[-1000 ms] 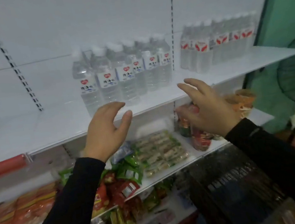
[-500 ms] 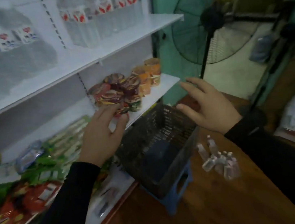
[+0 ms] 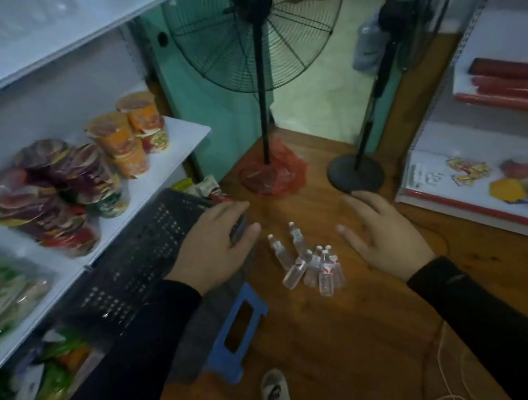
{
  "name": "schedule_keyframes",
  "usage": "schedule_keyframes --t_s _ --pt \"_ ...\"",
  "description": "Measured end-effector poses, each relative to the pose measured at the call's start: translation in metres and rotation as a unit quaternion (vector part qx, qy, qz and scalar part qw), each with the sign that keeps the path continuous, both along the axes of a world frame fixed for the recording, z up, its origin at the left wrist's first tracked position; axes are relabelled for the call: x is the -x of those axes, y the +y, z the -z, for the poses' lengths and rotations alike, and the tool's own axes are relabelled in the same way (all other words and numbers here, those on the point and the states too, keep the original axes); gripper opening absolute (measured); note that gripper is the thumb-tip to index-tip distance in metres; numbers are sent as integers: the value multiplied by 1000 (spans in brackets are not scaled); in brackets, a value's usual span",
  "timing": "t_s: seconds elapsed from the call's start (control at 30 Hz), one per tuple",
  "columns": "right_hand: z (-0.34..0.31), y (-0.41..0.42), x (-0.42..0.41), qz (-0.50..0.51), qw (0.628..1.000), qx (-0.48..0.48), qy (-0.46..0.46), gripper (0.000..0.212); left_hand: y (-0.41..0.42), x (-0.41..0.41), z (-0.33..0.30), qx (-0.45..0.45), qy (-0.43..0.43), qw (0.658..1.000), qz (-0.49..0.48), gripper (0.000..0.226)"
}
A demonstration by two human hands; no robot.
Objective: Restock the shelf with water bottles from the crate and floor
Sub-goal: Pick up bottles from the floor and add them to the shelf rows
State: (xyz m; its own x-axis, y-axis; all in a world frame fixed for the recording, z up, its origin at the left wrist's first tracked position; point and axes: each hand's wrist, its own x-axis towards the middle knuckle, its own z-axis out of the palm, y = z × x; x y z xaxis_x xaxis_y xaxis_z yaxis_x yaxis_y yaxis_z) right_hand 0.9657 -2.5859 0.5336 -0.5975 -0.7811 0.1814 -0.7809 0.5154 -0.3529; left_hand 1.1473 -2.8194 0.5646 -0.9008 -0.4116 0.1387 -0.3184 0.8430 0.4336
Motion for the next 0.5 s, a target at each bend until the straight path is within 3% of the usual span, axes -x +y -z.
schedule_keyframes --t_s 0.2,0.37,0.5 --pt "53 -1 75 43 993 -98 -43 59 -11 114 65 -48 -72 994 72 54" --pt "96 -31 151 87 970 -192 -124 62 -41 217 122 -101 -143 978 117 65" --pt "139 -52 210 92 944 -259 -181 61 -62 291 159 -121 -194 965 127 39"
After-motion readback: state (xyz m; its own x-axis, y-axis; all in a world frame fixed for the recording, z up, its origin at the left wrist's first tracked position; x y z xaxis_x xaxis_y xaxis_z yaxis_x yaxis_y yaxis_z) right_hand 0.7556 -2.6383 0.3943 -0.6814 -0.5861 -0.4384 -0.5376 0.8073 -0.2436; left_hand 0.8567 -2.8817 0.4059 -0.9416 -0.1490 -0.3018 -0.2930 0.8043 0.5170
